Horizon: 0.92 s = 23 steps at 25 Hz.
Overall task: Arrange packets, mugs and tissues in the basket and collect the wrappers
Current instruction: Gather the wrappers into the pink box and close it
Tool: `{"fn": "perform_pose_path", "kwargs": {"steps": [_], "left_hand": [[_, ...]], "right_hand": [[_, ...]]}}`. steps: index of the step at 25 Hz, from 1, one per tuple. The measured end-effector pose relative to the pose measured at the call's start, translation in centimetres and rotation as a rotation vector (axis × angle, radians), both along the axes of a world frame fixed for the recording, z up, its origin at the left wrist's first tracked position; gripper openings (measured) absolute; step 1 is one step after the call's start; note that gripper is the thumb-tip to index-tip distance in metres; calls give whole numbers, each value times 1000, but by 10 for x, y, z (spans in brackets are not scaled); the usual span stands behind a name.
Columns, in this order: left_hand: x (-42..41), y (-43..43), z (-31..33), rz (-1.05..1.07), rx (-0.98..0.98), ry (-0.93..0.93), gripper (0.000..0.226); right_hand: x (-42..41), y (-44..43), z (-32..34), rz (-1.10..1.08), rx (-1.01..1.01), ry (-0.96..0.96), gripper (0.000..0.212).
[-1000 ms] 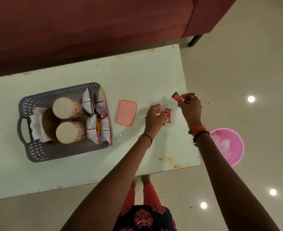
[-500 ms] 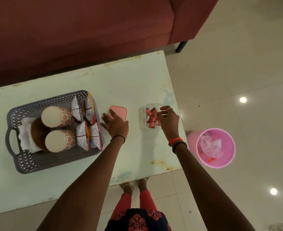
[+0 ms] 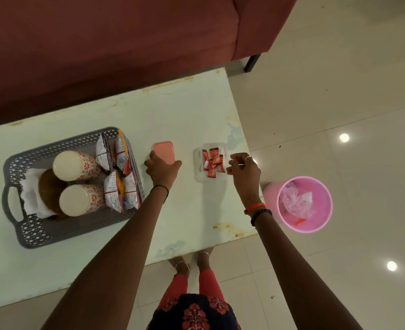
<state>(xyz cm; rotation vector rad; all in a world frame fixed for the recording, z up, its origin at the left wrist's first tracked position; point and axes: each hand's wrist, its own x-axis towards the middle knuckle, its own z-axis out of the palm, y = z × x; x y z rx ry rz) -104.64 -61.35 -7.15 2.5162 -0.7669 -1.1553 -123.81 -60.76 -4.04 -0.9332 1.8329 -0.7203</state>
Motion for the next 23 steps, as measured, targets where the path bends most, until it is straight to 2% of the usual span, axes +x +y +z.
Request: {"fn": "perform_pose_path", "kwargs": {"steps": [3,5,9,12,15,17,20,23], "left_hand": [[2,-4,19,336,-136,324,55],[3,1,33,425,-150,513,46],[-5,15,56,347,-171,921,42],[-19,17,62,246,-190,1067,35],[-30,11,55,80,-164,994,35],[-36,7,49,-47,-129,789,48],[-39,6,38,-173,-118,494,77],[-43,7,27,-317,-76,413,77]], "right_hand": [[6,-2,10,-25,-8,-78,20],[15,-2,16,-19,6,-129,19],[31,-3,23,190,164,-182,23],[31,-2,25,166,294,-367,24],[21,1,25,14,314,-504,15],[11,3,21,-106,281,-525,9],[-3,5,8,-228,254,-394,15],[-7,10,-7,-177,215,-117,19]]}}
